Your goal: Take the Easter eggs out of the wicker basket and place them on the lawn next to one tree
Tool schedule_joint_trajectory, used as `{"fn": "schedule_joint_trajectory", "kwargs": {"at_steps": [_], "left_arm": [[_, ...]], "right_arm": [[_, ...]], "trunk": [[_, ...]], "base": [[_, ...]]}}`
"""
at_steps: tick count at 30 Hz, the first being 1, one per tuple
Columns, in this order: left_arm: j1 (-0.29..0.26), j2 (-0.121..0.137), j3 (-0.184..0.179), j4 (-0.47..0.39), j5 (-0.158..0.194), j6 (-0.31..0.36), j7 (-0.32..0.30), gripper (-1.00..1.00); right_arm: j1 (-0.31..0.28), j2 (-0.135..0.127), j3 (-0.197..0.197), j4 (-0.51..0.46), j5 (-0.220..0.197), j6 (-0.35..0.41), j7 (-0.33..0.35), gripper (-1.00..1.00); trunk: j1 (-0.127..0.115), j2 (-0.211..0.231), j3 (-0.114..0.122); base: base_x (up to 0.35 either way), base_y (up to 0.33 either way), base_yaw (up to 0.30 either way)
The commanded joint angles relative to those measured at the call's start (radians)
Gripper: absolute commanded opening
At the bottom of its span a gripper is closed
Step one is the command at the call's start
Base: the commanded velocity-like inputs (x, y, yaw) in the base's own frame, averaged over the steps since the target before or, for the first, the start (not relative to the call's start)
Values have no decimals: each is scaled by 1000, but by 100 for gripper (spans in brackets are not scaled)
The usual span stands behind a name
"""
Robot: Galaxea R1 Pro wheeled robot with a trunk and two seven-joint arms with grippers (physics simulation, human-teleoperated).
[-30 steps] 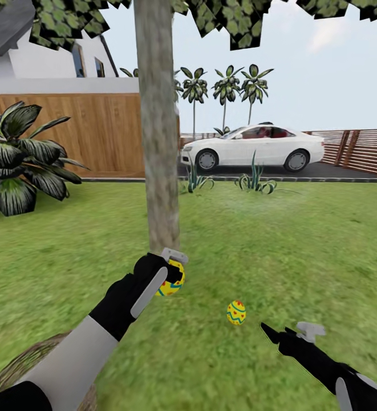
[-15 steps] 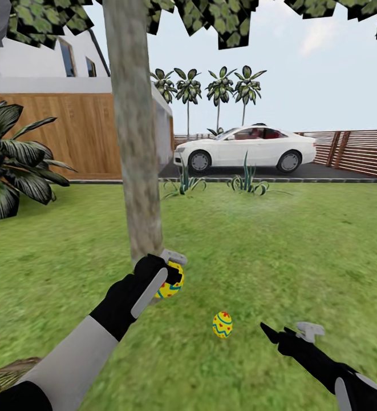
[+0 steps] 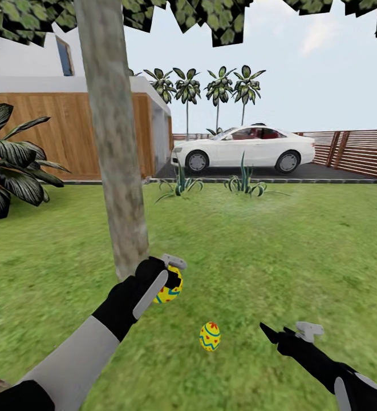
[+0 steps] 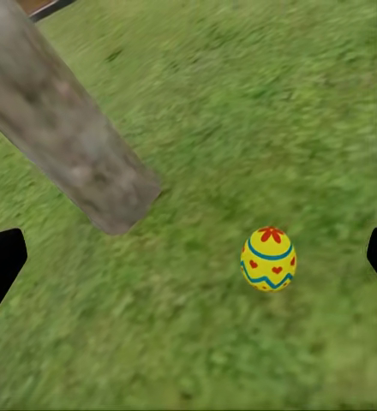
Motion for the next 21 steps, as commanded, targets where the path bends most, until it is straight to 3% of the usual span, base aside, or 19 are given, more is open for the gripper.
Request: {"fn": "schedule_joint_trajectory", "kwargs": {"at_steps": [1,9,21], "left_arm": [[-1,0,-2,6,10,3,11,-100],[-1,-1,-2,17,8,-4,11,-100],[-1,-2,-2,82,7,-32,11,-100]], "right_arm": [[-1,1,-2,0,-4,8,3,100],[-1,2,-3,0,-4,8,1,100],[-1,2,-1,0,-3,8,1,100]], "trunk": [[0,-1,-1],[0,-1,3],[0,-1,16]], "base": [[204,-260,0],[204,-260,22],[203,-261,167]]}}
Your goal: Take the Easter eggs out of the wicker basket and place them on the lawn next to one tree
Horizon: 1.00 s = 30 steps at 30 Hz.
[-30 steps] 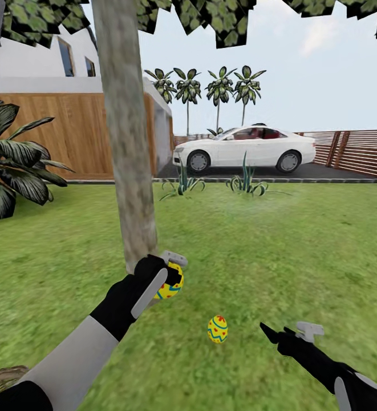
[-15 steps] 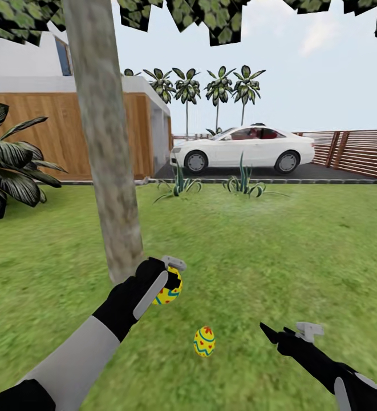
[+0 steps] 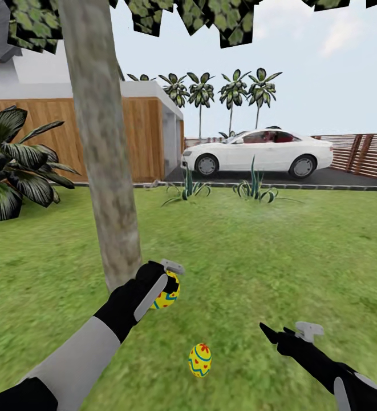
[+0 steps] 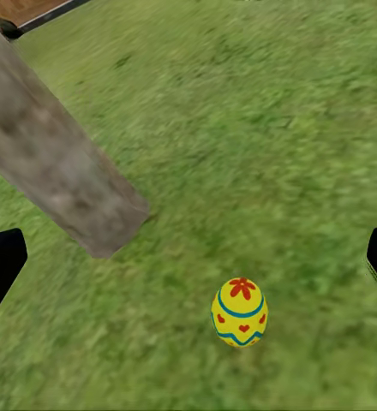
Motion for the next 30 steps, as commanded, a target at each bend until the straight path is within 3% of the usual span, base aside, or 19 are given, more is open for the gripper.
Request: {"fn": "schedule_joint_trajectory", "kwargs": {"at_steps": [1,12,30], "left_arm": [[-1,0,-2,0,10,2,11,-100],[-1,-4,-2,4,10,2,11,-100],[-1,-4,-2,6,22,0,11,-100]], "right_arm": [[-1,1,-2,-1,-5,8,4,100],[-1,1,-2,-1,-5,8,5,100],[-1,1,-1,-1,-4,-34,4,100]], "trunk": [[0,-1,-1],[0,-1,1],[0,-1,21]], "base": [[202,-262,35],[196,-267,27],[108,-273,194]]}}
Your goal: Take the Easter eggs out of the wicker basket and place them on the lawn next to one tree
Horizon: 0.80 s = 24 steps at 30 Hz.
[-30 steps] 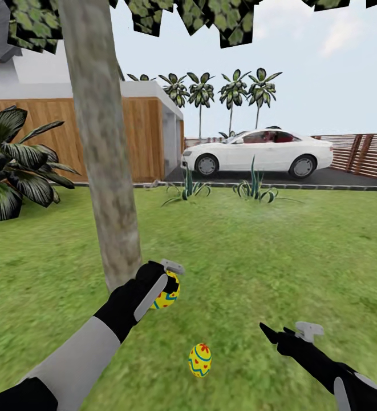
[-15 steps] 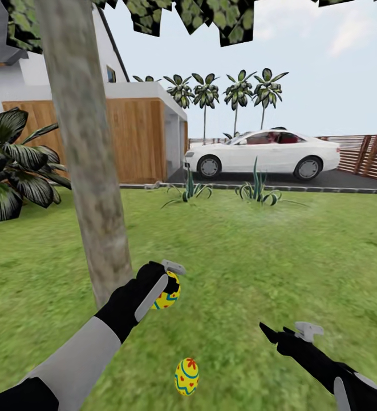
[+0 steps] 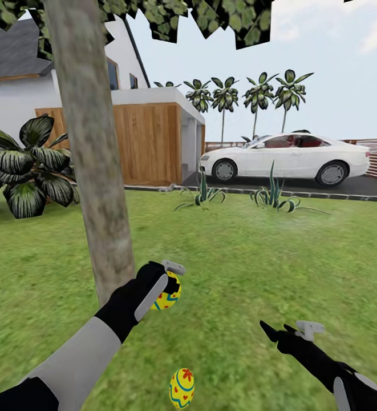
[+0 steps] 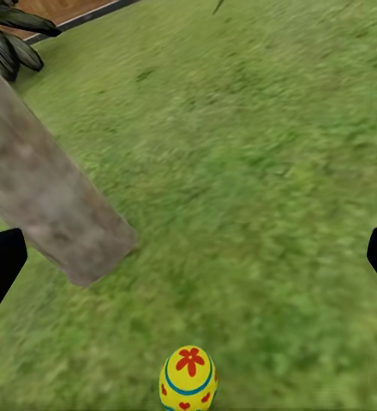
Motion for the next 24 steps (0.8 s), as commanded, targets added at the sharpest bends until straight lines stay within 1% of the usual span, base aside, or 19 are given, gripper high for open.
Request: {"fn": "schedule_joint_trajectory", "kwargs": {"at_steps": [1,8,14,18,24], "left_arm": [[-1,0,-2,0,10,2,11,-100],[-1,0,-2,0,10,2,11,-100],[-1,0,-2,0,5,2,11,-100],[-1,0,-2,0,8,2,11,-100],[-1,0,-2,0,14,3,6,-100]], "right_arm": [[-1,1,-3,-1,-4,8,4,100],[-1,1,-3,-1,-5,8,5,100],[0,0,-3,-1,-6,8,6,100],[0,0,-3,-1,-6,8,6,100],[0,0,-3,-1,-6,8,6,100]], "trunk": [[0,-1,0],[0,-1,7],[0,-1,8],[0,-1,8],[0,-1,8]], "base": [[115,-115,202],[163,7,173],[255,5,20],[271,-31,2],[53,-15,0]]}}
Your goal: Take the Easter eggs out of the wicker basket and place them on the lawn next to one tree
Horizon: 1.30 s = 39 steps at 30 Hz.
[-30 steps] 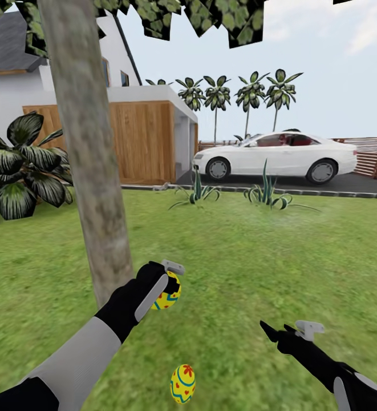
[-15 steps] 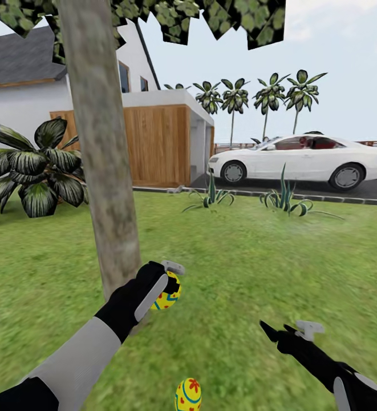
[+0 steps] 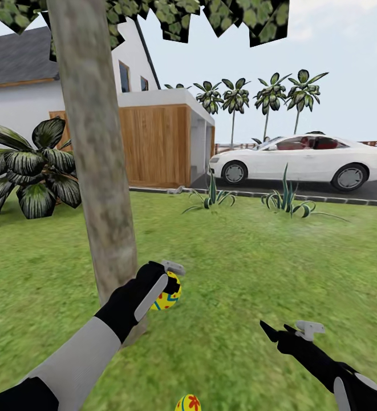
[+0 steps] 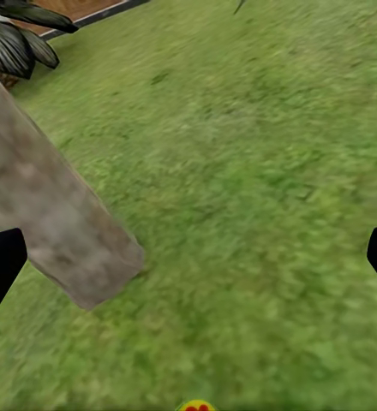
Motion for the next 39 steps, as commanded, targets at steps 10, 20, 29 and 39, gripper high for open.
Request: {"fn": "schedule_joint_trajectory", "kwargs": {"at_steps": [10,20,29,39], "left_arm": [[-1,1,-2,-3,10,2,3,-100],[-1,2,3,1,9,3,1,-100],[-18,-2,7,297,14,-92,-2,-100],[-25,-4,8,368,15,-170,-13,-100]], "right_arm": [[-1,1,-3,-1,-4,8,4,100],[-1,1,-3,-1,-4,8,4,100],[-1,1,-2,-1,-4,8,4,100],[-1,2,-1,-1,-4,8,4,100]], "trunk": [[19,-36,-17],[57,-106,-48],[92,-169,-76],[130,-239,-108]], "base": [[2,-1,0],[0,0,0],[0,0,0],[0,0,0]]}}
